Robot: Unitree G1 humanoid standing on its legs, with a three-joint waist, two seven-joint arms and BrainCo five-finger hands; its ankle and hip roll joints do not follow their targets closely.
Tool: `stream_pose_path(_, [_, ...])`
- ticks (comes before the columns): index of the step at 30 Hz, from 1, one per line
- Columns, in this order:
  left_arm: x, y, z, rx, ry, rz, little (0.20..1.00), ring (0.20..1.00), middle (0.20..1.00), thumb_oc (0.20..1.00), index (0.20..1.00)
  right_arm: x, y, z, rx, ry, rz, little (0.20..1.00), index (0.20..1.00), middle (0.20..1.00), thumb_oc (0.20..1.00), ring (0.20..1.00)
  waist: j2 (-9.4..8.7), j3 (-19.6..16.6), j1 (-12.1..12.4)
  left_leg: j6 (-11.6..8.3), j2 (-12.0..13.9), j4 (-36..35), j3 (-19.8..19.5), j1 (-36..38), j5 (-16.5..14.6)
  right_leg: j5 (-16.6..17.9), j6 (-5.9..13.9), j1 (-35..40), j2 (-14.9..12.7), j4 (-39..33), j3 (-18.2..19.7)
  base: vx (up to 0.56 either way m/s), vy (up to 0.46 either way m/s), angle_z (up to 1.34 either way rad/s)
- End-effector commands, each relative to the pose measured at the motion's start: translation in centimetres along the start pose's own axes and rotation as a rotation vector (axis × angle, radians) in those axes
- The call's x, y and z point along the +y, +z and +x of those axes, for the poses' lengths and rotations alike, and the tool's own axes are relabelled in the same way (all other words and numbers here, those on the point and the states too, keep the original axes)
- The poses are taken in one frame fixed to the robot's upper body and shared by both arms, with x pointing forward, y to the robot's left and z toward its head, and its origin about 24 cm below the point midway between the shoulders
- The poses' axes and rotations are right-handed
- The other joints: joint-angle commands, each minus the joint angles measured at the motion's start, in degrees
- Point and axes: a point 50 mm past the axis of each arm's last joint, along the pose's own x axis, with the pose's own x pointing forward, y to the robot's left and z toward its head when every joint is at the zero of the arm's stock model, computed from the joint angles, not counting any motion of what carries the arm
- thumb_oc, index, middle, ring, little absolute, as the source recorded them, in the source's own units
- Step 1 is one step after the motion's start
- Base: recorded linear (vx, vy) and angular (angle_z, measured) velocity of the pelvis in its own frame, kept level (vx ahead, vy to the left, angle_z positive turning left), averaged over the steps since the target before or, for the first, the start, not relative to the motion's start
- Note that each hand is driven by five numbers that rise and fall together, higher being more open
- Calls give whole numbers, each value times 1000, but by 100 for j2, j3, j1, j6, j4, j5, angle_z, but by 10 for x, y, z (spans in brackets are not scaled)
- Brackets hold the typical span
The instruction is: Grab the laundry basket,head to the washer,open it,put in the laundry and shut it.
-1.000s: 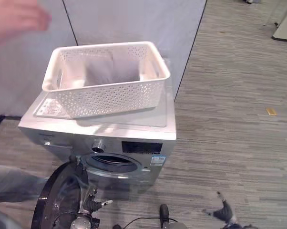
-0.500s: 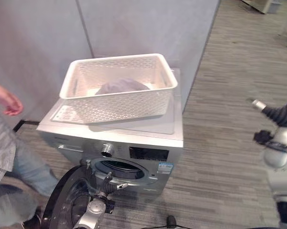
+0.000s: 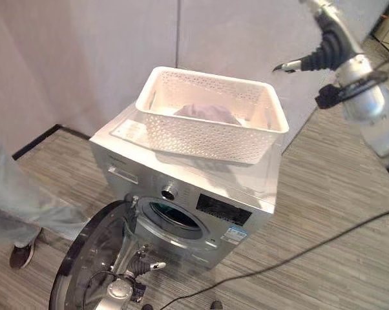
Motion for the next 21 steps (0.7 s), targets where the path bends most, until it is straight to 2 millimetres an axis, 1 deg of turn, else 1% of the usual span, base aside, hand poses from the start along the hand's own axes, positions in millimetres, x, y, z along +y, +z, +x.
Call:
stream_pose_path(1, [4, 15, 9, -41, -11, 14, 1000, 1000, 1000, 1000, 1000, -33, -1, 13, 44, -2, 18, 1000, 1000, 1000, 1000, 1000, 50, 143, 162, -60, 153, 31, -317, -355, 113, -853, 241, 716, -147, 230, 55, -7, -11, 18])
stream_pose_path(3, [7, 14, 8, -37, -2, 26, 1000, 1000, 1000, 1000, 1000, -37, 0, 18, 57, 35, 25, 1000, 1000, 1000, 1000, 1000, -19, 184, 190, -80, 147, 31, -404, -465, 157, -853, 235, 700, -131, 209, -29, -12, -10, 24])
stream_pose_path(4, [9, 13, 8, -34, 2, 36, 1000, 1000, 1000, 1000, 1000, -35, -5, 18, 91, 83, 15, 1000, 1000, 1000, 1000, 1000, -62, 212, 214, -91, 150, 31, -438, -517, 181, -859, 234, 686, -124, 208, -85, -17, -4, 39])
stream_pose_path(7, [18, 10, 8, -16, 25, 32, 1000, 1000, 1000, 1000, 1000, -40, -9, 15, 132, 172, -23, 1000, 1000, 1000, 1000, 1000, -175, 324, 257, -120, 156, 31, -565, -674, 257, -882, 214, 602, -91, 240, -191, -23, -2, 30])
stream_pose_path(9, [18, 9, 9, -8, 26, 34, 1000, 1000, 1000, 1000, 1000, -40, -10, 14, 140, 202, -29, 1000, 1000, 1000, 1000, 1000, -191, 358, 258, -127, 155, 31, -613, -725, 277, -890, 208, 575, -80, 254, -229, -14, -5, 25])
stream_pose_path(10, [23, 7, 8, -1, 35, 35, 1000, 1000, 1000, 1000, 1000, -37, -12, 12, 154, 257, -51, 1000, 1000, 1000, 1000, 1000, -243, 414, 282, -141, 153, 31, -660, -797, 301, -889, 207, 534, -70, 265, -281, -4, 3, 22])
stream_pose_path(11, [22, 7, 8, -2, 34, 34, 1000, 1000, 1000, 1000, 1000, -38, -12, 12, 154, 257, -52, 1000, 1000, 1000, 1000, 1000, -236, 414, 278, -141, 152, 31, -663, -801, 303, -890, 207, 531, -70, 267, -283, -8, 7, 12])
stream_pose_path(13, [25, 5, 8, 6, 36, 33, 1000, 1000, 1000, 1000, 1000, -34, -10, 9, 163, 347, -85, 1000, 1000, 1000, 1000, 1000, -282, 511, 296, -166, 154, 31, -700, -903, 340, -865, 214, 469, -62, 257, -341, -17, 9, 7])
stream_pose_path(17, [28, 5, 5, -5, 30, 33, 1000, 1000, 1000, 1000, 1000, -29, -11, 6, 186, 459, -154, 1000, 1000, 1000, 1000, 1000, -339, 683, 340, -192, 171, 31, -747, -1062, 400, -829, 226, 362, -50, 221, -370, -37, 9, 5])
stream_pose_path(21, [27, 9, 6, -27, 13, 43, 1000, 1000, 1000, 1000, 1000, -24, -10, 9, 190, 494, -206, 1000, 1000, 1000, 1000, 1000, -344, 835, 402, -206, 180, 31, -761, -1194, 439, -781, 230, 219, -48, 203, -354, -39, 11, 0])
